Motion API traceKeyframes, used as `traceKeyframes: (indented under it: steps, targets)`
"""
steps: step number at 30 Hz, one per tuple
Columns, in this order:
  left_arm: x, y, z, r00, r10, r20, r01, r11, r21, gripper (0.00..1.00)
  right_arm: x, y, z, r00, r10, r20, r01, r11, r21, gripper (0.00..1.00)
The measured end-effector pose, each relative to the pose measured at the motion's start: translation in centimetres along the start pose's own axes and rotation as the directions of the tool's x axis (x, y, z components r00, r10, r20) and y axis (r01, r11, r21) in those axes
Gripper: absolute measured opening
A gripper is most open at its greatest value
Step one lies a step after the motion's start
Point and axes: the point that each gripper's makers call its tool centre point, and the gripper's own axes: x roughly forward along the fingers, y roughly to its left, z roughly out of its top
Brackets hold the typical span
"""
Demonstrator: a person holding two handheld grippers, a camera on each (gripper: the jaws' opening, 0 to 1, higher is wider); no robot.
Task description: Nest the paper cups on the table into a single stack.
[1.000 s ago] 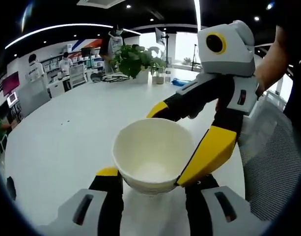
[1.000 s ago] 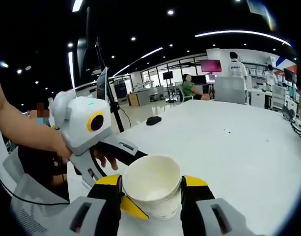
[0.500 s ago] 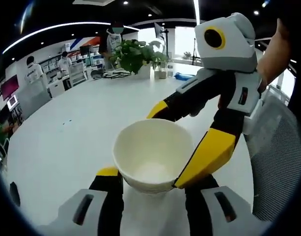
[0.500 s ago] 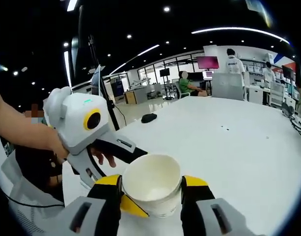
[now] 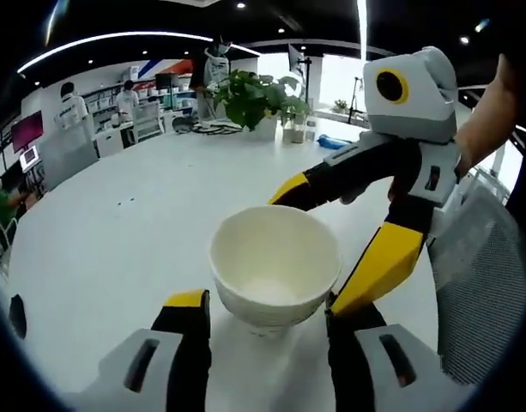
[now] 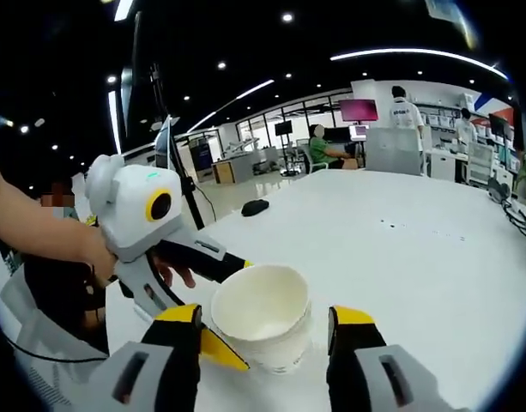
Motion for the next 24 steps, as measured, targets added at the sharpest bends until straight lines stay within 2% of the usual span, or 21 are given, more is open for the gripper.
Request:
traceKeyframes:
  steps: [2,12,17,21,24]
  targets:
    - [-0.1,0.3,-0.2,1.000,0.005,0.004,-0.005,1.000,-0.005,0.54,-0.4,0.0,-0.2,1.000,-0.003,0.001,0.003,1.000,-0.003,0.61]
    - [-2.9,-1.7,-1.1,0.999,0.030,0.032,-0.029,0.999,-0.029,0.61,-3.5,0.4,-1.6,1.000,-0.013,0.014,0.013,1.000,-0.011,0.70]
    - [-4.9,-2.5,-1.4,0.996,0.077,0.052,-0.075,0.996,-0.052,0.67,-5.4,0.5,-2.7,0.999,-0.028,0.022,0.028,0.999,-0.015,0.74]
    - [-6.6,-3.2,-1.1,0.986,0.130,0.108,-0.123,0.990,-0.068,0.71,-7.0,0.9,-3.2,0.998,-0.046,0.048,0.047,0.999,-0.018,0.79]
    - [-7.5,-4.0,-1.4,0.980,0.157,0.119,-0.149,0.986,-0.072,0.73,-8.1,0.8,-3.9,0.997,-0.054,0.046,0.056,0.998,-0.039,0.80]
